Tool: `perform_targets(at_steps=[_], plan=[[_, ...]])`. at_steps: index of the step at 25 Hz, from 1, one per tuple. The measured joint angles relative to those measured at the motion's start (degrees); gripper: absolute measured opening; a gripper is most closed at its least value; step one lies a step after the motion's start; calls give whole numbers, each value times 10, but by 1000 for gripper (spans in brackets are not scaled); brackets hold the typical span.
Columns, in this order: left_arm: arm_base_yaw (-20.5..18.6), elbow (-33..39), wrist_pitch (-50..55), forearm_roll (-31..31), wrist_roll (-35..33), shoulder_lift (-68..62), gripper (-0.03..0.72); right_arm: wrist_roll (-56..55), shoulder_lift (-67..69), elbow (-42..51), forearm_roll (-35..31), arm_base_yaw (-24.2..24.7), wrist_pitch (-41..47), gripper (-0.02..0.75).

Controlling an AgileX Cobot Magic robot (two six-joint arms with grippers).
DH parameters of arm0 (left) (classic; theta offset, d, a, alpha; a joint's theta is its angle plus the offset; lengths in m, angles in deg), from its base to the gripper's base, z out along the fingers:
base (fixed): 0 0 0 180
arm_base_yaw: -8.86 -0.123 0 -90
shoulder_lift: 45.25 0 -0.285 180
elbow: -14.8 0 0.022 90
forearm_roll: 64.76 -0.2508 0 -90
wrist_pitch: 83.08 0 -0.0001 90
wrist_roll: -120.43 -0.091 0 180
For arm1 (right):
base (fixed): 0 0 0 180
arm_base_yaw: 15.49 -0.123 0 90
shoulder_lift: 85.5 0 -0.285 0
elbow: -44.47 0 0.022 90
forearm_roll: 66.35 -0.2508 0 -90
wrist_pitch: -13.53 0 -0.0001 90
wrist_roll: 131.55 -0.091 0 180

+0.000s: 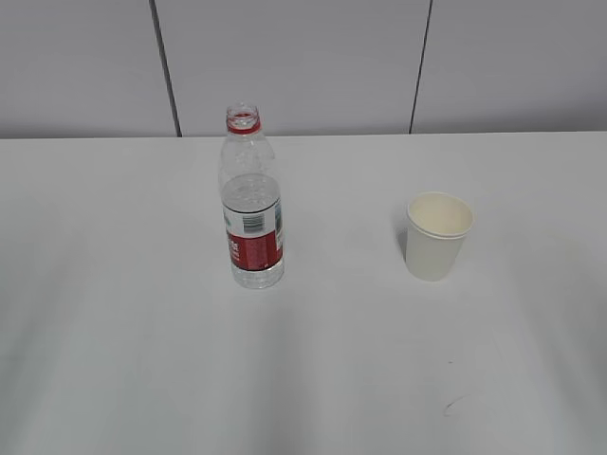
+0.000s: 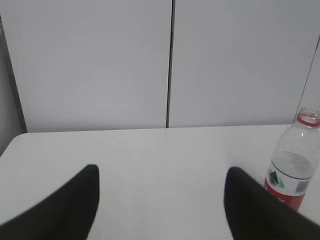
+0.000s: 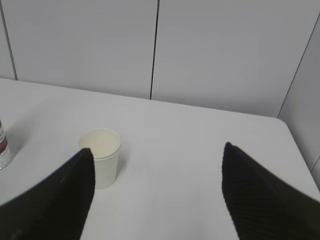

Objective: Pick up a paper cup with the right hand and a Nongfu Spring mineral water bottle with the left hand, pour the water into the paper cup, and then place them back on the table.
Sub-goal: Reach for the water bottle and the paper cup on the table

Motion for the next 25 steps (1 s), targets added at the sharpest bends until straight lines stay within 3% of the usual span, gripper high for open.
perform_targets(at_steps=[16,25], plan=[[124,3,-306,-17,-2,-318,481,6,181,29,-1,0,-235,590],[160,3,-457,-17,-1,-486,478,-4,327,29,-3,0,-359,590]])
